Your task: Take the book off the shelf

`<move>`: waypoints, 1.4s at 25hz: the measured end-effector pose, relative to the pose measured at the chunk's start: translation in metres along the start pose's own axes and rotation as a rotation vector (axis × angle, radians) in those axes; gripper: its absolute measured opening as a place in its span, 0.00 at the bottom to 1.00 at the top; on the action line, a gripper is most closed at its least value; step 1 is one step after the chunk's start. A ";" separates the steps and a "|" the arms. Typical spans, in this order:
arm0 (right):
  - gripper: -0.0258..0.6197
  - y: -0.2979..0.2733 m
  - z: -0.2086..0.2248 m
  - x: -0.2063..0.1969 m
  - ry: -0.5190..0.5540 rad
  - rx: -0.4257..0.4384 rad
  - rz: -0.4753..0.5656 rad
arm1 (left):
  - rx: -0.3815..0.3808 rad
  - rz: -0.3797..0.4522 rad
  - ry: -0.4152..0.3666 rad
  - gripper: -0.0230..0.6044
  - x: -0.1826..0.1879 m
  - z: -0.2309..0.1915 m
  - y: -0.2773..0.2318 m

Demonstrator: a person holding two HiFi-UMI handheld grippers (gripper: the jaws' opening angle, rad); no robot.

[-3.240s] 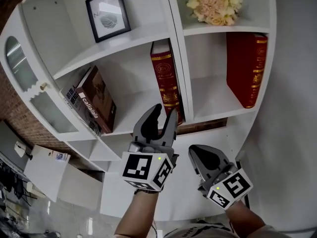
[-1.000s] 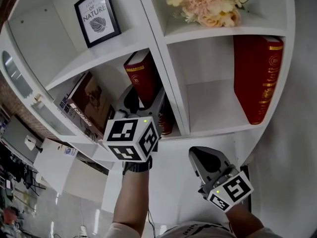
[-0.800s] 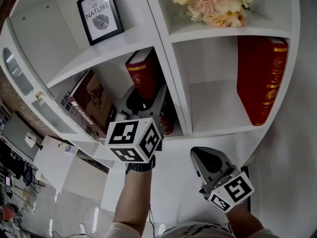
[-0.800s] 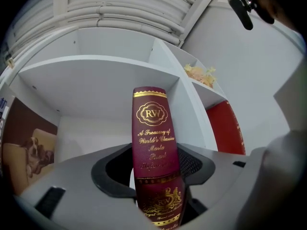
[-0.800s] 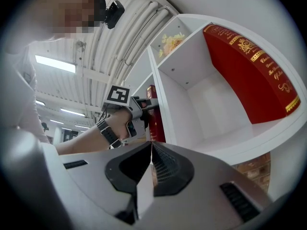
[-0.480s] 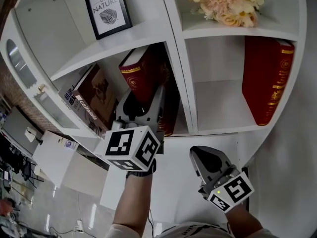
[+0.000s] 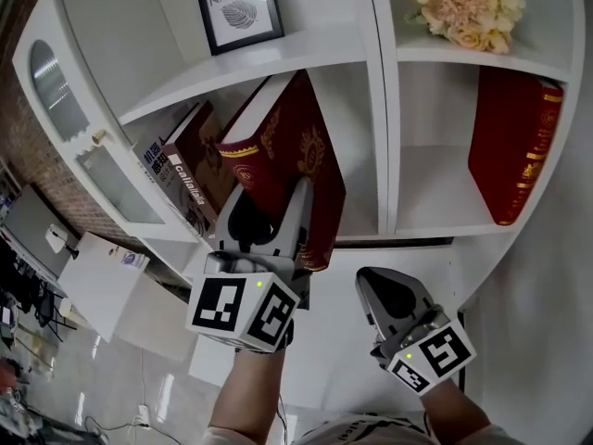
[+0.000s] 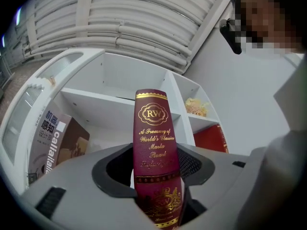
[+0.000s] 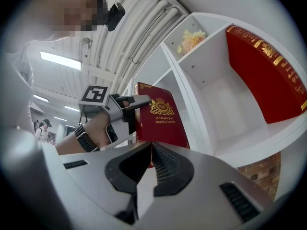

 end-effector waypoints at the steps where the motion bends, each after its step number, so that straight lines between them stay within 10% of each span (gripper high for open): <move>1: 0.07 -0.002 -0.005 0.000 0.003 -0.002 0.000 | -0.005 0.001 0.002 0.45 0.002 -0.001 0.006; 35: 0.07 -0.012 -0.186 -0.005 0.075 -0.050 -0.028 | -0.046 0.015 0.033 0.44 0.052 -0.058 0.215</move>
Point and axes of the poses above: the fingertips, and each gripper's own axes: y backward along the fingers, z to its right, x out of its top, the point moved 4 cm from there along y, backward along the fingers, and after that the axes turned 3 degrees about z, right-handed, at the moved point
